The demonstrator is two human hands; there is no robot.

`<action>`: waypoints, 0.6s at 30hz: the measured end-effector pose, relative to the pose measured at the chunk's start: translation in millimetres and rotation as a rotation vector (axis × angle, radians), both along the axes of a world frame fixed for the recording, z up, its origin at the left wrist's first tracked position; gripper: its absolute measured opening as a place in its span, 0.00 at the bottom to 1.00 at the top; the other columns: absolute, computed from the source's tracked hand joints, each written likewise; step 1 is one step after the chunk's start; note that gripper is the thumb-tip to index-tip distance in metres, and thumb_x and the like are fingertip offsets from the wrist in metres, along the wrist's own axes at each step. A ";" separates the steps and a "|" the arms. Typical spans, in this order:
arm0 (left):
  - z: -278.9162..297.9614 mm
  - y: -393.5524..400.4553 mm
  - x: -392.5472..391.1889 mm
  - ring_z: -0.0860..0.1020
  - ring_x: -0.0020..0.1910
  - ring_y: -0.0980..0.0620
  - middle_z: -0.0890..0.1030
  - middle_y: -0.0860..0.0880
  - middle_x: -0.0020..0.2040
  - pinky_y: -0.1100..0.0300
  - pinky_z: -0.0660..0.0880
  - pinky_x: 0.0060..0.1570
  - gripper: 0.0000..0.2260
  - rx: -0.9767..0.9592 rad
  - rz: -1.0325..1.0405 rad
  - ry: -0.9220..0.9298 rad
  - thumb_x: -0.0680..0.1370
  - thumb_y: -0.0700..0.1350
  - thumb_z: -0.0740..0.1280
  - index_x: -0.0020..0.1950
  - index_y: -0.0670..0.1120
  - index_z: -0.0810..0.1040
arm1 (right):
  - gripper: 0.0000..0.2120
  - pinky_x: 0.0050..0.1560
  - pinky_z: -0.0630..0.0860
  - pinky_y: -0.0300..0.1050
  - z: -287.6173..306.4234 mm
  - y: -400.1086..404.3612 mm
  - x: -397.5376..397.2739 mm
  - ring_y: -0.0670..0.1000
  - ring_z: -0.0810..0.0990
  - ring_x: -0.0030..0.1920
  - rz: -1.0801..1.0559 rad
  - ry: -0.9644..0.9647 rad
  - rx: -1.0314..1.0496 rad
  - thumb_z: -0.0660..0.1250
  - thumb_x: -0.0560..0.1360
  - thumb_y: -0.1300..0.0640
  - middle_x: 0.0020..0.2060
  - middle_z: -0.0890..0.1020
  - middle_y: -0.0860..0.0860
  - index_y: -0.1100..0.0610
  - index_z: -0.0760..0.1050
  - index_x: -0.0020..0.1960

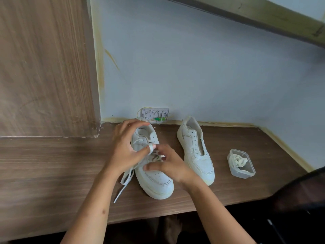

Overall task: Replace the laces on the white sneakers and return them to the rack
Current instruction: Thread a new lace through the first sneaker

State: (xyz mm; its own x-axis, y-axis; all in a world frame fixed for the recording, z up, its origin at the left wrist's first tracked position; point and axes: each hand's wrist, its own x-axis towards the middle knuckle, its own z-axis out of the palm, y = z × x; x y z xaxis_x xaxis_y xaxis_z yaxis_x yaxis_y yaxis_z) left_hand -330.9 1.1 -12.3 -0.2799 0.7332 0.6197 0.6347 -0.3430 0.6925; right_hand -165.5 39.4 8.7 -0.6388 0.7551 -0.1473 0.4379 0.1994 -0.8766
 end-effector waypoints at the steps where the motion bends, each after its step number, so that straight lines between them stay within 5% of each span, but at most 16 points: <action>1: 0.7 0.6 1.2 0.71 0.62 0.51 0.71 0.61 0.60 0.45 0.69 0.63 0.23 0.022 0.011 0.011 0.66 0.52 0.73 0.60 0.54 0.77 | 0.16 0.65 0.72 0.51 3.7 -1.5 0.6 0.50 0.75 0.59 0.064 0.106 -0.118 0.76 0.67 0.55 0.52 0.79 0.46 0.50 0.81 0.54; 5: 0.7 3.8 -0.4 0.76 0.57 0.51 0.76 0.58 0.54 0.43 0.71 0.57 0.15 0.083 0.075 -0.016 0.68 0.50 0.73 0.55 0.53 0.80 | 0.12 0.63 0.71 0.41 0.4 -1.0 3.2 0.49 0.81 0.56 0.124 0.262 -0.253 0.68 0.77 0.55 0.49 0.85 0.54 0.62 0.81 0.54; 9: -5.1 4.9 -17.4 0.78 0.51 0.52 0.79 0.56 0.49 0.44 0.74 0.54 0.12 0.074 0.231 -0.034 0.71 0.40 0.74 0.51 0.54 0.81 | 0.11 0.63 0.72 0.46 -5.1 13.7 11.7 0.50 0.80 0.46 0.038 0.299 -0.253 0.65 0.77 0.50 0.36 0.80 0.50 0.57 0.81 0.47; 12: -9.2 1.0 -29.7 0.76 0.53 0.50 0.78 0.57 0.50 0.43 0.72 0.56 0.16 -0.098 0.346 -0.022 0.70 0.38 0.74 0.48 0.59 0.81 | 0.11 0.58 0.73 0.45 -7.9 25.8 21.3 0.52 0.78 0.44 -0.081 0.308 -0.193 0.65 0.79 0.52 0.35 0.78 0.50 0.57 0.81 0.44; 15: -13.5 -2.3 -32.1 0.68 0.60 0.51 0.75 0.61 0.56 0.49 0.64 0.64 0.23 -0.322 0.184 0.028 0.70 0.38 0.73 0.50 0.66 0.78 | 0.13 0.49 0.74 0.39 -13.3 31.7 24.4 0.51 0.78 0.42 -0.202 0.236 -0.010 0.64 0.80 0.52 0.37 0.80 0.54 0.61 0.80 0.46; 18: -8.0 -4.8 -19.2 0.62 0.65 0.59 0.71 0.67 0.62 0.53 0.58 0.67 0.22 -0.381 -0.129 0.015 0.67 0.49 0.70 0.59 0.66 0.77 | 0.13 0.48 0.76 0.51 -15.7 32.1 21.2 0.54 0.80 0.42 -0.201 0.247 0.111 0.63 0.81 0.51 0.40 0.82 0.58 0.60 0.80 0.48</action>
State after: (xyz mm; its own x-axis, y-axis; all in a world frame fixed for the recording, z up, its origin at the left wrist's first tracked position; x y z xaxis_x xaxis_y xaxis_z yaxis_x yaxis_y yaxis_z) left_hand -350.1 -3.7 -20.3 -0.1637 0.9398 0.3001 0.6141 -0.1410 0.7766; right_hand -144.3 71.5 -7.0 -0.4820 0.8722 0.0835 0.2550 0.2308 -0.9390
